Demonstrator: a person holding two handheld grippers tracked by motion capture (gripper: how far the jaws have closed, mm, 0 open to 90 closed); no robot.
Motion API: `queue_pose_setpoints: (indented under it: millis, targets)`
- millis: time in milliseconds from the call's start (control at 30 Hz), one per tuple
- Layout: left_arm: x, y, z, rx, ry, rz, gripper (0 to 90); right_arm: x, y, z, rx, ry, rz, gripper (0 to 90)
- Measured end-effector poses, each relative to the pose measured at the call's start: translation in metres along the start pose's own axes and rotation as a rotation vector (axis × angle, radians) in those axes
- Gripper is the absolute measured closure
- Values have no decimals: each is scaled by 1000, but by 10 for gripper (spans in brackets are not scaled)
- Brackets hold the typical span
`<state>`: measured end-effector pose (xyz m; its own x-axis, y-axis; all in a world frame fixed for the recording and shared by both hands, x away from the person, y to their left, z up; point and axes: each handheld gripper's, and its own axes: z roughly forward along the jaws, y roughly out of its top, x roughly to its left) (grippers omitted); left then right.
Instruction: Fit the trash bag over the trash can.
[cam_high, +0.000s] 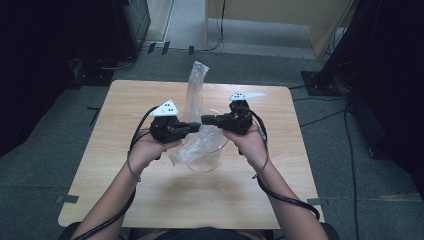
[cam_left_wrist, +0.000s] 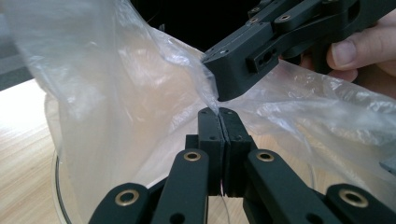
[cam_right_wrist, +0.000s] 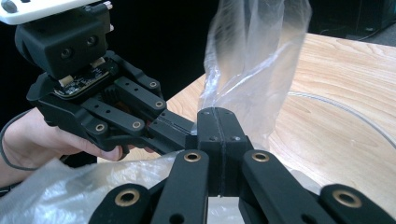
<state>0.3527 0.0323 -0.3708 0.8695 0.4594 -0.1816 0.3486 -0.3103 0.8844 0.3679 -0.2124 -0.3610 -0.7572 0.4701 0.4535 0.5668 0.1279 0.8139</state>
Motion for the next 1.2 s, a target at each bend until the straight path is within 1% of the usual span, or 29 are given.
queue_pose_setpoints:
  millis: [67,133,333,500,633,667,733,867,933,1033,1100,1133,1200]
  targets:
    - [1,0,-2,0,1,-2,892,0,0,-1,0,-7,-6,900]
    - [3,0,-6,-11,6,-8,890,-1,1,-4,-2,-29,-20,900]
    - [10,0,-20,-41,23,-32,891,-10,2,-17,-19,-59,1,900]
    - [17,-2,-32,-49,37,-51,892,-16,0,-28,-16,-76,16,900]
    - [21,-5,-39,-40,37,-58,892,-20,-3,-37,-6,-103,20,900]
    - [22,-6,-40,-38,43,-59,892,-22,-5,-39,-8,-109,21,900]
    - [24,-8,-43,-32,37,-68,892,-24,-7,-44,-2,-119,27,900]
    - [31,-13,-49,-28,39,-87,893,-30,-13,-55,12,-141,38,900]
    - [34,-16,-52,-30,37,-82,893,-32,-15,-61,17,-159,38,900]
    - [38,-21,-57,-17,42,-58,893,-36,-19,-71,28,-195,29,900]
    - [42,-23,-61,-18,43,-77,895,-39,-21,-77,31,-206,34,900]
    - [45,-25,-63,-18,52,-87,896,-41,-21,-81,33,-217,32,900]
    - [50,-31,-67,1,68,-98,899,-43,-21,-87,47,-248,25,900]
